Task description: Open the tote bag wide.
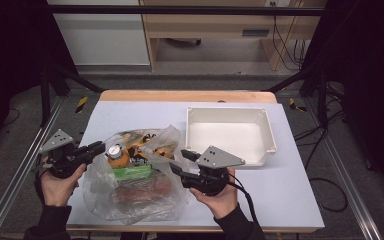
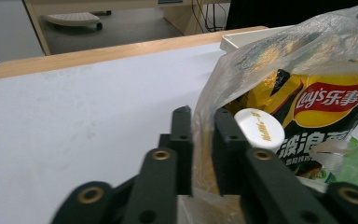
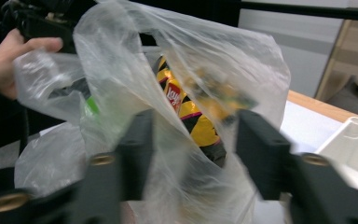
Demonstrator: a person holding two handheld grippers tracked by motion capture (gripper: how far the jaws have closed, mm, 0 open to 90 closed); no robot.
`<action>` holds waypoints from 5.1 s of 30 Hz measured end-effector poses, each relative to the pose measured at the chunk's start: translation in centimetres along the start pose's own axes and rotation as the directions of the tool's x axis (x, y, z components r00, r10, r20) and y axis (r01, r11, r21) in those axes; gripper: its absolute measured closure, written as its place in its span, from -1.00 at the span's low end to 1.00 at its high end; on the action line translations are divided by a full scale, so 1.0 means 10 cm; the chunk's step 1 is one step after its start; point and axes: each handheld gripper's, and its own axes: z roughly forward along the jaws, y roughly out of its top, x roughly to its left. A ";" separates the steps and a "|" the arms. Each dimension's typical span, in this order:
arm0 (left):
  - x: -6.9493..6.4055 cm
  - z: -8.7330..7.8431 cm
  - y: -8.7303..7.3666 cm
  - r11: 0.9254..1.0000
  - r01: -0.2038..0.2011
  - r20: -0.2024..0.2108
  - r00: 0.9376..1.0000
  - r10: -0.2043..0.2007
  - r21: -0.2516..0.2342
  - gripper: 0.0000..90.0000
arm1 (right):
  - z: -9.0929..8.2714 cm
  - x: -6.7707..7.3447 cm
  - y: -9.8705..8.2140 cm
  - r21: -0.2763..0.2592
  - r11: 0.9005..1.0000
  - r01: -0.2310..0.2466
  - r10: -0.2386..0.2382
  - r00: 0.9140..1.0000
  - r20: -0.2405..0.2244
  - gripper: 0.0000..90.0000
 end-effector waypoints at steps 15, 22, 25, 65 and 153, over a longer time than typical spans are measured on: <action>0.01 0.13 0.31 0.996 -0.021 -0.041 0.999 0.018 -0.088 1.00 | -0.16 -0.19 -0.26 0.128 0.992 -0.024 0.020 0.999 0.028 1.00; 0.11 0.41 0.31 1.000 -0.023 -0.080 0.997 0.024 0.003 1.00 | -0.14 -0.32 -0.47 0.162 0.984 -0.068 0.057 0.996 0.070 1.00; 0.17 0.51 0.24 0.999 -0.011 -0.085 0.996 0.015 0.042 1.00 | -0.05 -0.37 -0.59 0.200 0.976 -0.089 0.076 0.994 0.073 1.00; -0.01 0.26 0.17 0.996 -0.056 0.019 0.998 0.057 -0.073 1.00 | 0.09 -0.40 -0.05 0.153 0.981 -0.116 0.107 0.992 0.066 0.57; 0.16 -0.09 0.50 0.982 0.033 -0.082 0.995 -0.049 -0.185 -0.45 | -0.27 -0.34 0.07 -0.069 0.996 -0.061 0.064 0.996 0.053 0.08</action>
